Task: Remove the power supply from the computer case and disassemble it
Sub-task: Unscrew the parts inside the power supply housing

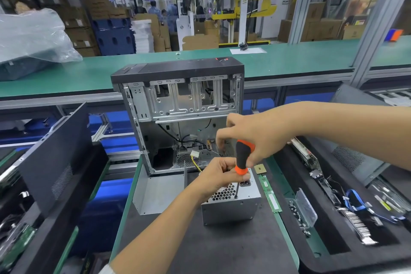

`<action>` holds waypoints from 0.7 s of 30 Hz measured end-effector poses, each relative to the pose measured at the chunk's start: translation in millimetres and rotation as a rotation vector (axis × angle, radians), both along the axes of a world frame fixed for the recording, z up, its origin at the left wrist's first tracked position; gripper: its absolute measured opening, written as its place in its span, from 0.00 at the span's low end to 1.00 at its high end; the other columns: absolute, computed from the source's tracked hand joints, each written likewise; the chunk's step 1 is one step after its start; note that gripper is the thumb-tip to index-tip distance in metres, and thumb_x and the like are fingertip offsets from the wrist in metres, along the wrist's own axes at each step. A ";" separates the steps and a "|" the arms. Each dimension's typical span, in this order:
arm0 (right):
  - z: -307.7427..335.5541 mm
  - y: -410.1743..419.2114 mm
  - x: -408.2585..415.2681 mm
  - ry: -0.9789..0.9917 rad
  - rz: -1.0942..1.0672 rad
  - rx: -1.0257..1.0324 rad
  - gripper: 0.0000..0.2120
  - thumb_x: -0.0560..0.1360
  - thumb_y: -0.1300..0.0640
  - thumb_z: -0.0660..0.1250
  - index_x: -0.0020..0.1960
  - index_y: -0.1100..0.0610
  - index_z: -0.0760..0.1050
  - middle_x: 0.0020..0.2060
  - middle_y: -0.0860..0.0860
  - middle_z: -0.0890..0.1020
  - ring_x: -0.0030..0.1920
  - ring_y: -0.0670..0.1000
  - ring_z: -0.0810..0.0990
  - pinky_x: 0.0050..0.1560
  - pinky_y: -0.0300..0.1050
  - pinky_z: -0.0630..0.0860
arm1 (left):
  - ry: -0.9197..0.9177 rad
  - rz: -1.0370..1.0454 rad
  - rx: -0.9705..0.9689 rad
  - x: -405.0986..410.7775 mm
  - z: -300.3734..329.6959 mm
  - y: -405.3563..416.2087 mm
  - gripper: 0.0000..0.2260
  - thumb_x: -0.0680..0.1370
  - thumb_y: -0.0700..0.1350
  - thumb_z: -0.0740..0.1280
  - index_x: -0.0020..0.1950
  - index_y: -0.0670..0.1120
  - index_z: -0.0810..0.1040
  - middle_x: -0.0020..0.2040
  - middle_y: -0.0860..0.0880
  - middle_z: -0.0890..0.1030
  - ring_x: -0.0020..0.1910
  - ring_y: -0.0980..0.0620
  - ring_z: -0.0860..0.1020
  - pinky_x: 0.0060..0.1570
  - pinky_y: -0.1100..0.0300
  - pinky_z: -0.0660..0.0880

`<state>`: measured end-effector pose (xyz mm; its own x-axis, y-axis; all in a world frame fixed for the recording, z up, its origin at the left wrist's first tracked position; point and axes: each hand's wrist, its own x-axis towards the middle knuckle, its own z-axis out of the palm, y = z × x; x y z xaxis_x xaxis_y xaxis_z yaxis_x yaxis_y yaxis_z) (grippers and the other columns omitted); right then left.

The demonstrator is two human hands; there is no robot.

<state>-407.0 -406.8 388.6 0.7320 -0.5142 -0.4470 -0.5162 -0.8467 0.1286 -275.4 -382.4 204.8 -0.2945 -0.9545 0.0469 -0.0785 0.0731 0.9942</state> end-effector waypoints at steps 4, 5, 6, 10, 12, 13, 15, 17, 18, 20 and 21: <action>-9.7 2.5 3.7 -0.006 -0.123 -0.206 0.27 0.73 0.32 0.61 0.51 0.57 0.71 0.33 0.53 0.80 0.30 0.51 0.82 0.35 0.44 0.79 | -0.023 0.049 0.003 2.7 -4.7 -4.2 0.16 0.74 0.42 0.74 0.43 0.30 0.73 0.37 0.39 0.64 0.30 0.55 0.61 0.31 0.68 0.62; -13.6 0.6 4.2 -0.007 -0.097 -0.233 0.24 0.75 0.35 0.60 0.49 0.58 0.71 0.32 0.52 0.79 0.31 0.51 0.81 0.36 0.46 0.79 | -0.034 0.046 0.014 5.4 -6.7 -5.8 0.18 0.73 0.43 0.75 0.45 0.29 0.73 0.36 0.42 0.62 0.32 0.52 0.58 0.34 0.70 0.65; -16.3 -1.3 4.9 -0.019 -0.055 -0.234 0.19 0.77 0.40 0.61 0.51 0.57 0.71 0.35 0.51 0.78 0.34 0.51 0.80 0.38 0.47 0.78 | -0.067 0.031 0.010 9.5 -9.8 -7.4 0.18 0.73 0.44 0.76 0.48 0.31 0.74 0.34 0.46 0.60 0.33 0.50 0.56 0.36 0.68 0.66; -13.5 -2.7 3.7 -0.060 0.018 -0.156 0.12 0.76 0.60 0.64 0.58 0.50 0.69 0.44 0.46 0.70 0.34 0.42 0.65 0.30 0.40 0.60 | -0.475 -0.060 -0.103 24.3 -29.1 -7.2 0.12 0.71 0.44 0.77 0.49 0.44 0.77 0.29 0.56 0.59 0.30 0.54 0.57 0.33 0.58 0.55; -14.0 -4.4 3.2 -0.078 0.025 -0.162 0.14 0.76 0.62 0.64 0.59 0.50 0.69 0.41 0.44 0.68 0.34 0.41 0.63 0.30 0.39 0.58 | -0.615 -0.065 -0.144 22.1 -36.1 -6.0 0.10 0.72 0.45 0.76 0.47 0.44 0.77 0.32 0.46 0.67 0.32 0.53 0.59 0.35 0.55 0.59; -15.1 -5.0 3.4 -0.088 0.032 -0.165 0.14 0.76 0.62 0.65 0.59 0.50 0.69 0.39 0.43 0.66 0.34 0.41 0.63 0.30 0.38 0.57 | -0.665 -0.058 -0.160 19.8 -36.9 -6.3 0.10 0.72 0.45 0.75 0.48 0.42 0.78 0.37 0.41 0.72 0.34 0.52 0.61 0.36 0.52 0.63; -15.0 -6.2 3.6 -0.096 0.039 -0.158 0.14 0.76 0.62 0.65 0.58 0.50 0.69 0.37 0.41 0.65 0.34 0.40 0.64 0.29 0.36 0.56 | -0.730 -0.039 -0.179 16.4 -34.6 -6.5 0.11 0.73 0.46 0.75 0.48 0.40 0.79 0.42 0.39 0.77 0.36 0.52 0.66 0.43 0.48 0.72; -13.0 -7.5 3.0 -0.111 0.036 -0.132 0.14 0.75 0.62 0.66 0.58 0.51 0.70 0.37 0.41 0.65 0.35 0.42 0.66 0.30 0.36 0.56 | -0.722 -0.049 -0.172 16.7 -32.3 -6.3 0.10 0.73 0.45 0.74 0.46 0.41 0.78 0.40 0.42 0.78 0.37 0.53 0.69 0.45 0.50 0.73; -11.3 -7.9 2.5 -0.118 0.029 -0.117 0.14 0.75 0.61 0.66 0.58 0.51 0.70 0.38 0.41 0.66 0.36 0.43 0.66 0.30 0.37 0.57 | -0.731 -0.054 -0.177 17.3 -31.6 -6.4 0.09 0.74 0.45 0.74 0.45 0.42 0.78 0.36 0.46 0.77 0.35 0.56 0.69 0.42 0.52 0.71; -7.8 -8.9 1.5 -0.122 0.008 -0.094 0.14 0.75 0.59 0.67 0.58 0.50 0.70 0.38 0.41 0.67 0.37 0.43 0.66 0.31 0.38 0.59 | -0.785 -0.050 -0.207 16.9 -30.3 -6.3 0.08 0.75 0.47 0.73 0.42 0.46 0.76 0.33 0.53 0.72 0.32 0.57 0.67 0.38 0.56 0.65; -6.1 -9.3 0.9 -0.121 -0.002 -0.087 0.14 0.75 0.58 0.68 0.59 0.50 0.70 0.39 0.42 0.68 0.36 0.42 0.66 0.31 0.38 0.60 | -0.818 -0.047 -0.221 15.6 -30.6 -6.4 0.08 0.75 0.48 0.72 0.42 0.47 0.76 0.33 0.53 0.72 0.33 0.55 0.68 0.38 0.56 0.65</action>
<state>-406.1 -416.1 382.5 0.7767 -0.5486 -0.3095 -0.5339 -0.8341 0.1385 -259.8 -388.8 174.2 -0.3562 -0.9343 -0.0142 -0.7589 0.2804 0.5877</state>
